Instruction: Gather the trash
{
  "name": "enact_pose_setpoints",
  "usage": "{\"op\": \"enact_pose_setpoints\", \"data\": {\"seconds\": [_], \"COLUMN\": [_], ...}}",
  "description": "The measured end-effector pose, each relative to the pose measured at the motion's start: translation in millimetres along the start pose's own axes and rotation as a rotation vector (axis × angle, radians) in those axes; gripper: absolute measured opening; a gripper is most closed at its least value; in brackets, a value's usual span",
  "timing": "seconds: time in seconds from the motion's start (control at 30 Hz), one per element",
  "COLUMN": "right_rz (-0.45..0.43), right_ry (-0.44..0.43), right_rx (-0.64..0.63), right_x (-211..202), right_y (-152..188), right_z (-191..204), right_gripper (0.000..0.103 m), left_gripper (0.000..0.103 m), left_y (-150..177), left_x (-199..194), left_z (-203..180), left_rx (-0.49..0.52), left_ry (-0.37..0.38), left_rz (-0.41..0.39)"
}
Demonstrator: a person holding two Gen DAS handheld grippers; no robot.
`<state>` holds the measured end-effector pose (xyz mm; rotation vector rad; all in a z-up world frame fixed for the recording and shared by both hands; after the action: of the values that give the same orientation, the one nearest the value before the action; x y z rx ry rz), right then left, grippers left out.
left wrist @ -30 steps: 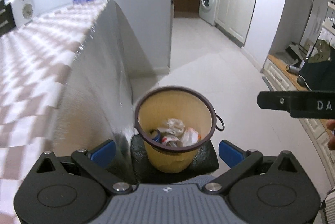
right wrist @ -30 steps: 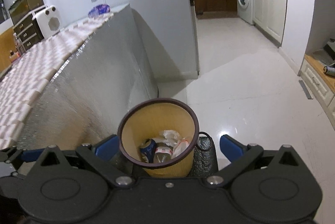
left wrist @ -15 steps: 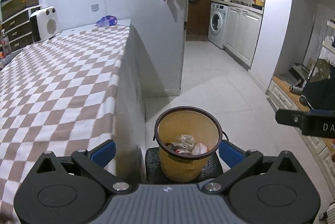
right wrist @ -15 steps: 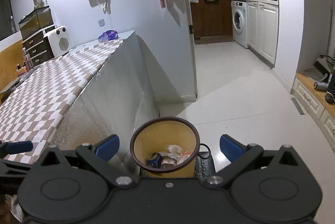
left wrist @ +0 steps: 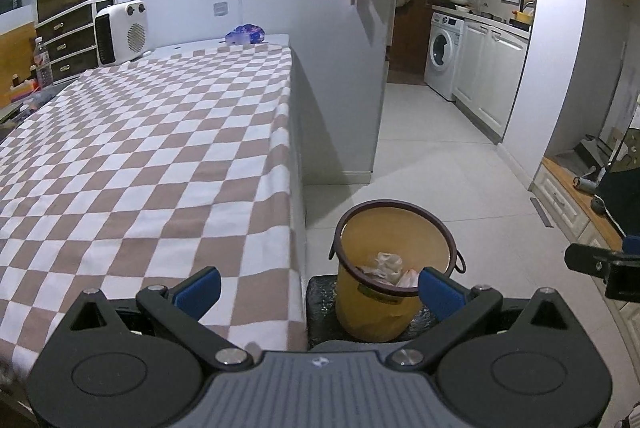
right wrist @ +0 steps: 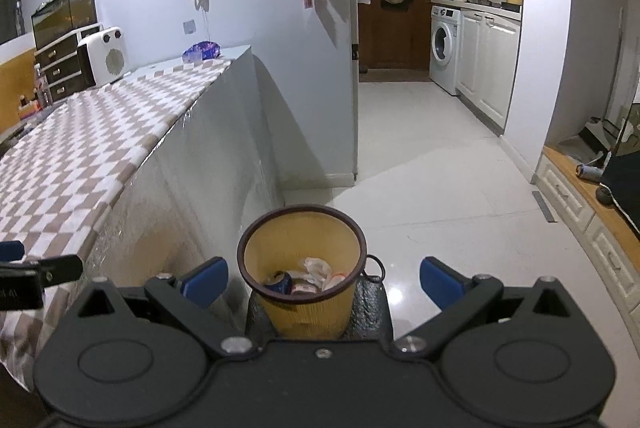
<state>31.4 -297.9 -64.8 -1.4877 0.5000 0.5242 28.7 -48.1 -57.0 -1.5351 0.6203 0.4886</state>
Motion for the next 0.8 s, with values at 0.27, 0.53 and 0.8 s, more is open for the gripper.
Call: {"op": "enact_pose_setpoints", "data": {"seconds": [0.27,0.53,0.8], "right_rz": [0.019,0.037,0.048], "right_ry": [0.031,0.026,0.032], "right_rx": [-0.009,-0.005,-0.001], "right_x": [2.4,7.2,10.7], "right_y": [6.0,9.0,11.2], "right_z": [15.2,26.7,28.0], "right_gripper": [0.103,0.103,0.103], "left_gripper": [0.103,0.103,0.103], "left_y": [3.8,5.2,7.1], "left_x": [0.2,3.2,8.3], "left_z": [10.3,16.3,14.0], "left_rx": [-0.003,-0.007,0.001], "left_ry": [-0.007,-0.012,-0.005], "left_rz": [0.004,0.010,0.022]}}
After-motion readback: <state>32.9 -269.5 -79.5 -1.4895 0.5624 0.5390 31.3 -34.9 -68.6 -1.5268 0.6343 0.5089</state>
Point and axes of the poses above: each gripper's, at about its wrist camera, not at the fingertips, and x roughly the way its jaws point, z to its left, y to its underside, the point moved 5 cm from there along x, roughly the way its jaws point, and after that the axes turned 5 degrees about -x, right-handed, at the moved point
